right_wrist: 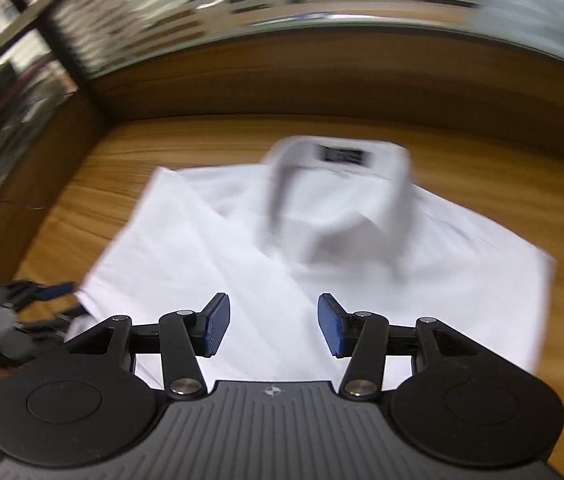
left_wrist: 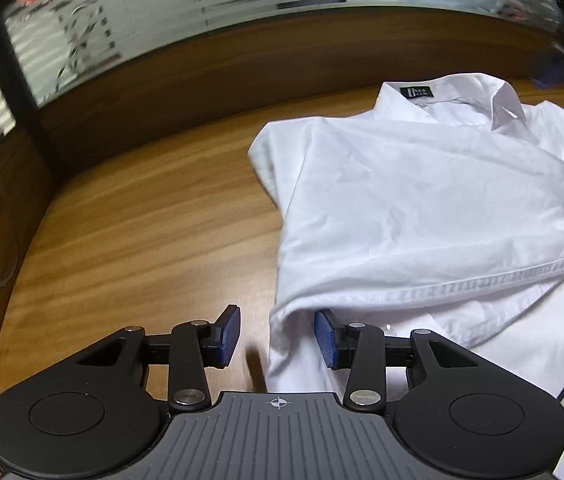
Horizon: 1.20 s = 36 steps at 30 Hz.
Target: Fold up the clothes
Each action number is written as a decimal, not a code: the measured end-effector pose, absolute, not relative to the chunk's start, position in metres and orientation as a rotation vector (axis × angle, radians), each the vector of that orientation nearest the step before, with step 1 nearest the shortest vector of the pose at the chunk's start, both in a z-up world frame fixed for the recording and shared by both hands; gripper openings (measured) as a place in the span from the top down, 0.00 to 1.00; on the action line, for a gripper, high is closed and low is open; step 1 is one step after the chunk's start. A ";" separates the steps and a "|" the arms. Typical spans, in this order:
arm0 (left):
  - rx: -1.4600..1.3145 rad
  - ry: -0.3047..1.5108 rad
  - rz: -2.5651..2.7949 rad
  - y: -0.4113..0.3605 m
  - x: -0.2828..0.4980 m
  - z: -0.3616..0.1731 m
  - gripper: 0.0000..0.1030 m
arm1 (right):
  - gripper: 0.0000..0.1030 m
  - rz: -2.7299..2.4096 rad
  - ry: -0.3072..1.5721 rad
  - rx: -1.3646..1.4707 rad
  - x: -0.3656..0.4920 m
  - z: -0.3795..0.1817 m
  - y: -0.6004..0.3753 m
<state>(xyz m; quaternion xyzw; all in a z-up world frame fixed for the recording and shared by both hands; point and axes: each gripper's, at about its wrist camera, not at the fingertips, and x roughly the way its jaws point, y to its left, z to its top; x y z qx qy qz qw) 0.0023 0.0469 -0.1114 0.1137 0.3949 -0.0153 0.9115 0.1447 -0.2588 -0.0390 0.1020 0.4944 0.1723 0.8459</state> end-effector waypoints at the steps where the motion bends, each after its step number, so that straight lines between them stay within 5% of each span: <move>1: 0.241 0.807 -0.031 0.046 0.004 -0.113 0.58 | 0.47 0.403 1.040 0.207 0.158 -0.040 -0.249; 7: 0.255 0.727 -0.034 0.039 -0.004 -0.113 0.93 | 0.45 0.637 1.089 0.070 0.236 -0.046 -0.200; 23: 0.199 0.697 0.099 0.028 -0.008 -0.114 0.94 | 0.39 1.103 1.368 -0.168 0.402 -0.106 -0.050; 26: 0.177 0.712 0.108 0.029 -0.008 -0.117 0.94 | 0.49 1.146 1.474 -0.194 0.412 -0.118 -0.036; 32: 0.134 0.726 0.115 0.032 -0.009 -0.119 0.94 | 0.50 1.117 1.479 -0.024 0.411 -0.128 -0.037; 36: 0.119 0.727 0.117 0.033 -0.011 -0.118 0.94 | 0.67 0.936 1.361 0.157 0.408 -0.134 -0.049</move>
